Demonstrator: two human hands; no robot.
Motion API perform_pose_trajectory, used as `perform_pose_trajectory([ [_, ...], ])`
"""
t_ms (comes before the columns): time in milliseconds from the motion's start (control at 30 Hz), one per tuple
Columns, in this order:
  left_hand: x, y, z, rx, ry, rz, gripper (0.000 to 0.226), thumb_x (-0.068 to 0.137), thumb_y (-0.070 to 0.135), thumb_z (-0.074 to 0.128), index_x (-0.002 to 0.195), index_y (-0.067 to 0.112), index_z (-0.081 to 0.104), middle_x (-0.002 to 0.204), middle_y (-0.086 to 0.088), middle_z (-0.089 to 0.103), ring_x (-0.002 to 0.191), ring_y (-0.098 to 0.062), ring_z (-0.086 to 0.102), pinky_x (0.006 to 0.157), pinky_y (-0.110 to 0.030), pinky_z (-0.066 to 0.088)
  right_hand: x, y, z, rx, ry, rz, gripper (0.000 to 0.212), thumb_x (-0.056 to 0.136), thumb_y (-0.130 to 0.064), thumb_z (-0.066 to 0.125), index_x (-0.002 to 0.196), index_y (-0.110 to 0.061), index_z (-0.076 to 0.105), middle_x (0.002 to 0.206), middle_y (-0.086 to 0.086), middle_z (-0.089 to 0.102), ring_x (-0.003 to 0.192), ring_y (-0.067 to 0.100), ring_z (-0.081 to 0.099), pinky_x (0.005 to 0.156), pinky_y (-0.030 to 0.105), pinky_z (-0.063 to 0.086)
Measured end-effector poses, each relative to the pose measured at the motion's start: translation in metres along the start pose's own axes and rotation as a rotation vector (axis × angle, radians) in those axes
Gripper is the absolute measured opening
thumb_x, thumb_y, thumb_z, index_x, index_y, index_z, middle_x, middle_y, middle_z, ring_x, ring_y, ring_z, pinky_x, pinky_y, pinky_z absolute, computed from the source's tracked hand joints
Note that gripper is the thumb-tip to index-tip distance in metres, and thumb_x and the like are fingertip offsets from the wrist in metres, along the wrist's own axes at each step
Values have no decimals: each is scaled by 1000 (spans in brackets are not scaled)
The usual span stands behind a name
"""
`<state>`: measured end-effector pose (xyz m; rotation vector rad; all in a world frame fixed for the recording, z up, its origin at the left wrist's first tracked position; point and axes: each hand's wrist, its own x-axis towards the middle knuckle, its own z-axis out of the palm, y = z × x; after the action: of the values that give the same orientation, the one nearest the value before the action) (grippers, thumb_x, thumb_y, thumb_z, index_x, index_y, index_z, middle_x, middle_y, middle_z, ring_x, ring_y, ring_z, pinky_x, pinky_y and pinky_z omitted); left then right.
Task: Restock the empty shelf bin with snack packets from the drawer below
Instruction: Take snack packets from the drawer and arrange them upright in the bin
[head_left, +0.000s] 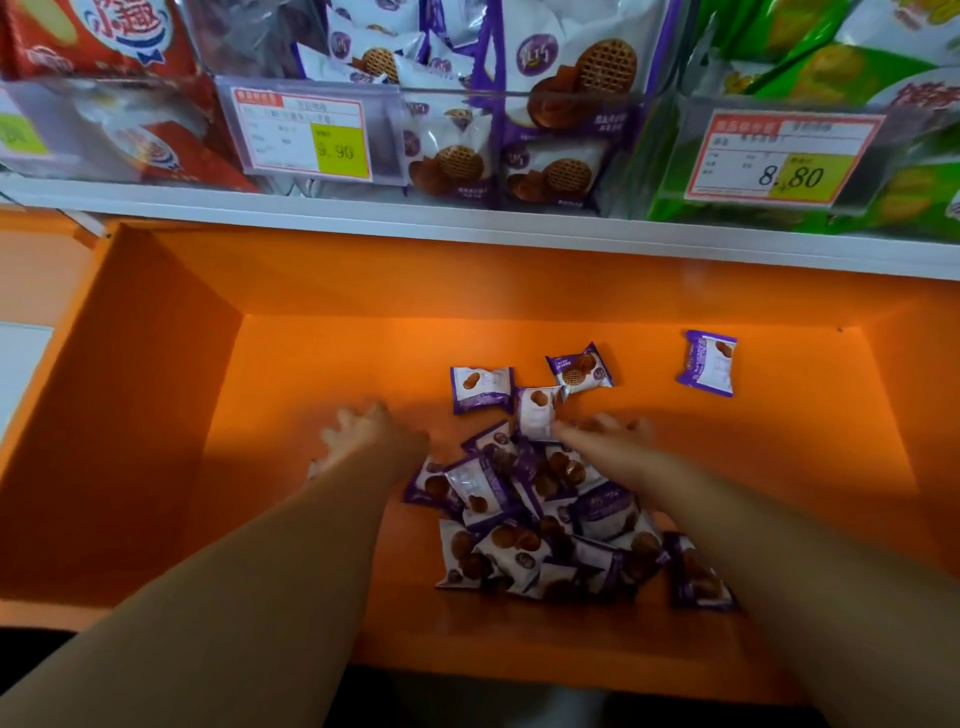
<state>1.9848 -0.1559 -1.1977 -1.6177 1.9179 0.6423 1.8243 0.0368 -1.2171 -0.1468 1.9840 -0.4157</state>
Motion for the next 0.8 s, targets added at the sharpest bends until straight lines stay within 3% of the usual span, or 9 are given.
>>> perform_pose_trajectory([
  [100,5,-25,-12,32,-92,-185,92,93,62,54,162,20,11,167,-19,7,151,-43,16,118,-54,29,-5,-18,12,-181,52,-93,96,81,-90,41,161,-44,12,169,-1,-16,155,40,-7,121,59,12],
  [200,-6,-23,-19,-90,-287,-45,62,109,39,40,158,4,24,163,-22,24,147,-37,30,112,-41,32,-5,-32,20,-180,9,-148,97,76,-94,41,158,-51,12,169,-3,-20,155,39,-11,123,63,9],
  [300,-23,-6,-22,-228,-336,-26,55,107,46,41,149,12,37,141,-25,49,122,-42,52,91,-44,45,-4,-26,14,-126,26,-61,106,68,-101,34,159,-51,9,170,1,-18,155,41,-12,121,68,5],
  [400,-36,19,-14,-310,-404,90,75,103,58,41,160,16,19,167,-17,12,149,-45,22,117,-57,30,-4,-11,5,-99,4,35,114,62,-105,31,159,-49,9,170,6,-14,155,41,-10,120,68,4],
  [467,-48,34,-13,-375,-468,129,84,93,71,48,160,27,21,169,-4,3,148,-47,20,106,-65,41,-4,-7,-2,-1,-76,40,116,64,-103,34,161,-44,12,172,5,-7,157,36,0,121,64,8],
  [567,-44,44,1,-361,-530,196,78,97,52,60,159,24,21,165,-6,21,135,-34,40,82,-37,52,-13,-10,-2,207,-124,14,96,85,-83,45,162,-33,18,171,6,9,156,33,13,120,56,18],
  [667,-34,48,13,-390,-636,140,125,71,47,90,159,42,3,166,-4,22,138,-40,42,83,-54,59,-13,-17,7,307,-156,51,100,78,-86,53,159,-31,31,167,5,24,151,34,27,112,51,31],
  [733,-39,52,19,-421,-672,169,127,66,37,95,157,48,8,155,-8,42,123,-36,57,81,-56,60,-8,-22,13,370,-197,32,113,61,-95,60,153,-33,42,162,2,35,144,33,40,110,47,36],
  [800,-39,57,29,-460,-684,225,121,70,26,93,156,47,10,143,-6,56,116,-31,64,78,-50,62,-6,-28,15,409,-229,44,104,68,-92,59,153,-35,41,158,6,41,134,34,49,100,48,45],
])
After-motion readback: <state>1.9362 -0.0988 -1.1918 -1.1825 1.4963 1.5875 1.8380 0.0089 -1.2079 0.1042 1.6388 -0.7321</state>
